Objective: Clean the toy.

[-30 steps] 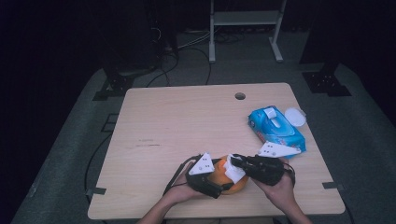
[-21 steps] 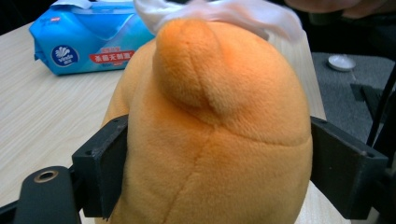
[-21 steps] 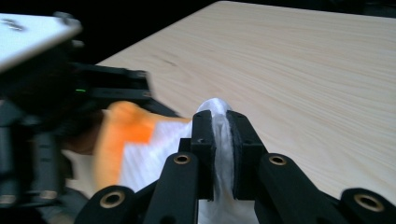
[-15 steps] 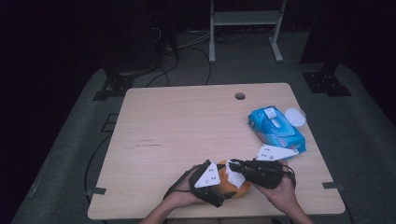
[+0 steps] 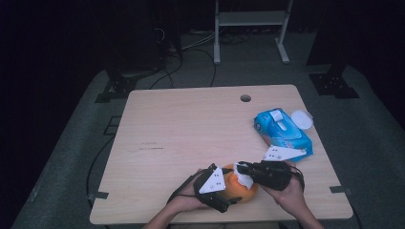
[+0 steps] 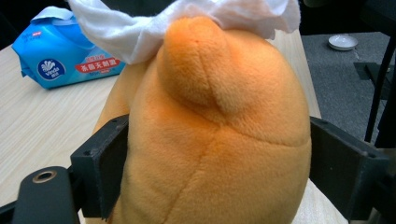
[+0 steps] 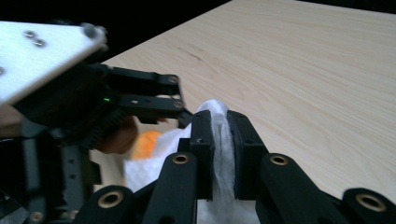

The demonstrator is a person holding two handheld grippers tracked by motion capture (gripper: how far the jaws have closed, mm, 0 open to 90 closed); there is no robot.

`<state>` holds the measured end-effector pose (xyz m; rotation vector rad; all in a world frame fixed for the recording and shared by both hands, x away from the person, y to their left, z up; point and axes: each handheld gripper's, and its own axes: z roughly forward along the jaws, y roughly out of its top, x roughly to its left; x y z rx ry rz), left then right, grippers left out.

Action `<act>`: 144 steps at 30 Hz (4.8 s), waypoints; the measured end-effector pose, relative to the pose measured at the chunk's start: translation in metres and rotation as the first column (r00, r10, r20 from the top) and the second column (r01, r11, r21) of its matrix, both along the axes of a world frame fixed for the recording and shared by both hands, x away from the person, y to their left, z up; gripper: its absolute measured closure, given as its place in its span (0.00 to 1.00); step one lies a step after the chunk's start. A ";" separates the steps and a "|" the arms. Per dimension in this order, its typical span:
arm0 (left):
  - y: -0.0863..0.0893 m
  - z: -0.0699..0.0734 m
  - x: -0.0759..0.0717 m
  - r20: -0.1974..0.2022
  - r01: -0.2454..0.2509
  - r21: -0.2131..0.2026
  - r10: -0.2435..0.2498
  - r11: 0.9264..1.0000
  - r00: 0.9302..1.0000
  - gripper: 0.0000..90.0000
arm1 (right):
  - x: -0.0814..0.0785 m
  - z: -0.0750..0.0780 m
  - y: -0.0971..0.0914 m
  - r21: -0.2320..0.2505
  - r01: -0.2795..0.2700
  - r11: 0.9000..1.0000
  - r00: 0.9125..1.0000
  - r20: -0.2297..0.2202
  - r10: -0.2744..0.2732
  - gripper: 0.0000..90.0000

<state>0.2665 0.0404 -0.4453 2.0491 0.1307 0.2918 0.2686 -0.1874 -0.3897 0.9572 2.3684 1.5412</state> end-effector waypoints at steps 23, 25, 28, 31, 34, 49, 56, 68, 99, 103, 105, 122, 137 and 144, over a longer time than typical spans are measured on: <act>0.024 -0.002 0.023 -0.159 -0.072 -0.075 0.059 0.995 0.985 0.16 | 0.029 -0.023 -0.050 -0.008 0.153 0.988 0.983 -0.101 -0.153 0.89; 0.023 -0.002 0.023 -0.157 -0.070 -0.076 0.057 0.995 0.986 0.16 | 0.031 -0.024 -0.053 0.031 0.146 0.989 0.982 -0.124 -0.141 0.90; 0.020 -0.003 0.022 -0.152 -0.065 -0.080 0.052 0.995 0.987 0.16 | 0.025 -0.013 -0.046 0.088 0.109 0.990 0.990 -0.100 -0.100 0.89; 0.019 -0.002 0.021 -0.143 -0.062 -0.070 0.052 0.996 0.988 0.16 | 0.020 -0.007 -0.035 0.049 0.080 0.996 0.995 -0.059 -0.077 0.89; 0.020 -0.002 0.022 -0.144 -0.065 -0.067 0.055 0.996 0.988 0.16 | 0.024 -0.015 -0.035 0.027 0.087 0.996 0.994 -0.071 -0.085 0.89; 0.005 -0.002 0.017 -0.132 -0.091 -0.065 0.081 0.994 0.988 0.16 | -0.003 0.008 0.004 0.035 -0.038 0.999 0.999 0.016 0.037 0.89; 0.002 -0.002 0.014 -0.111 -0.063 -0.056 0.056 0.996 0.992 0.16 | 0.006 0.003 -0.003 0.019 0.025 1.000 0.999 0.020 -0.026 0.89; -0.004 -0.001 0.001 0.003 0.028 0.003 -0.028 1.000 1.000 0.16 | 0.009 -0.004 -0.001 -0.016 0.011 1.000 1.000 -0.004 -0.012 0.89; 0.017 0.002 0.028 -0.221 -0.131 -0.128 0.100 0.983 0.970 0.32 | 0.014 -0.006 -0.033 0.024 0.058 0.998 0.997 -0.048 -0.056 0.88; 0.021 0.004 0.030 -0.237 -0.162 -0.154 0.123 0.975 0.964 0.34 | 0.014 -0.009 -0.043 -0.008 0.086 0.996 0.995 -0.042 -0.086 0.88; 0.025 0.007 0.031 -0.242 -0.182 -0.168 0.139 0.969 0.960 0.35 | 0.015 -0.014 -0.053 -0.025 0.104 0.994 0.993 -0.057 -0.105 0.88; 0.047 0.020 0.041 -0.073 -0.315 -0.093 0.309 0.944 0.948 0.36 | 0.027 -0.054 -0.107 -0.114 0.202 0.973 0.965 -0.148 -0.218 0.73; 0.018 0.016 0.019 0.009 -0.176 0.021 0.176 0.984 0.984 0.22 | 0.013 -0.037 -0.075 -0.056 0.100 0.993 0.990 -0.091 -0.105 0.63; 0.014 0.021 0.012 -0.026 -0.079 0.032 0.079 0.996 0.996 0.24 | 0.009 -0.027 -0.070 0.044 0.069 0.997 0.993 -0.097 -0.064 0.62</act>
